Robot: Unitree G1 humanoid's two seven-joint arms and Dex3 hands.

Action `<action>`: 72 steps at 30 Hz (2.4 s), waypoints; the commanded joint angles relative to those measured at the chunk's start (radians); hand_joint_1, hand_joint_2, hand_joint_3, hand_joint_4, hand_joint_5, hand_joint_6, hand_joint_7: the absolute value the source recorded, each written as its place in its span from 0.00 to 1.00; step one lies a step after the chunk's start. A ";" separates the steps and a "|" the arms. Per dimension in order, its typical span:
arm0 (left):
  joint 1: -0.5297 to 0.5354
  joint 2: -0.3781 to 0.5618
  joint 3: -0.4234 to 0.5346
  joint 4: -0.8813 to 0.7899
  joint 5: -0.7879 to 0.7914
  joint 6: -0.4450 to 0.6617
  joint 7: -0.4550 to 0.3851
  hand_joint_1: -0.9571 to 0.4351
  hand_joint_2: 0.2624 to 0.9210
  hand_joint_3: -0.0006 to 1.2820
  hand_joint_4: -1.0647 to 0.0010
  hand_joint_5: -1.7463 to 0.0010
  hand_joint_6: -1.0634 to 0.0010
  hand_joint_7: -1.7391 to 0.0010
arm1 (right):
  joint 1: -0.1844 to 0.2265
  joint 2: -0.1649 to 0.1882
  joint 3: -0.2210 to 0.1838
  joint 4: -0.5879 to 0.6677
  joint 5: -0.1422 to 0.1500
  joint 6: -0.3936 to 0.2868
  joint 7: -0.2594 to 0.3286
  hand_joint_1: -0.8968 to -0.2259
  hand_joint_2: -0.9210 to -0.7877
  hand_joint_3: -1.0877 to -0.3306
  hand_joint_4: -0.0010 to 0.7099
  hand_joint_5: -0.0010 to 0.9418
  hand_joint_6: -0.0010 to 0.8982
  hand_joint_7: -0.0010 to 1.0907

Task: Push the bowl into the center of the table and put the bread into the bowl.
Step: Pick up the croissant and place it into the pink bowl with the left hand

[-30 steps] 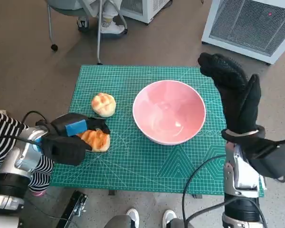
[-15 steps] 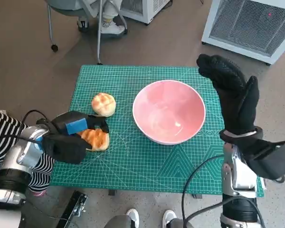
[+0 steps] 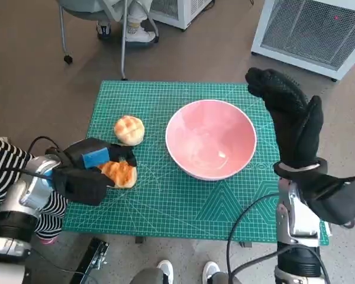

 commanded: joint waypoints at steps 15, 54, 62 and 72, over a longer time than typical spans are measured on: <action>0.070 0.068 0.145 -0.236 -0.156 0.034 -0.108 0.69 1.00 0.07 0.30 0.35 0.50 0.29 | 0.024 0.006 0.000 0.019 -0.003 0.001 -0.007 0.30 0.00 0.52 0.29 0.00 0.13 0.36; -0.228 -0.116 0.141 -0.341 -0.218 0.141 -0.113 0.69 1.00 0.06 0.30 0.36 0.49 0.28 | 0.032 0.005 -0.004 0.010 0.004 0.002 -0.015 0.31 0.00 0.51 0.30 0.01 0.13 0.37; -0.345 -0.223 0.081 -0.305 -0.182 0.196 -0.107 0.69 0.99 0.05 0.27 0.38 0.45 0.31 | 0.048 0.002 -0.011 -0.011 0.006 0.009 -0.021 0.30 0.00 0.53 0.31 0.01 0.14 0.38; -0.494 -0.333 0.003 -0.122 -0.135 0.184 -0.101 0.69 0.97 0.02 0.22 0.42 0.39 0.35 | 0.082 0.000 -0.028 -0.048 0.010 0.020 -0.036 0.28 0.00 0.56 0.31 0.01 0.14 0.38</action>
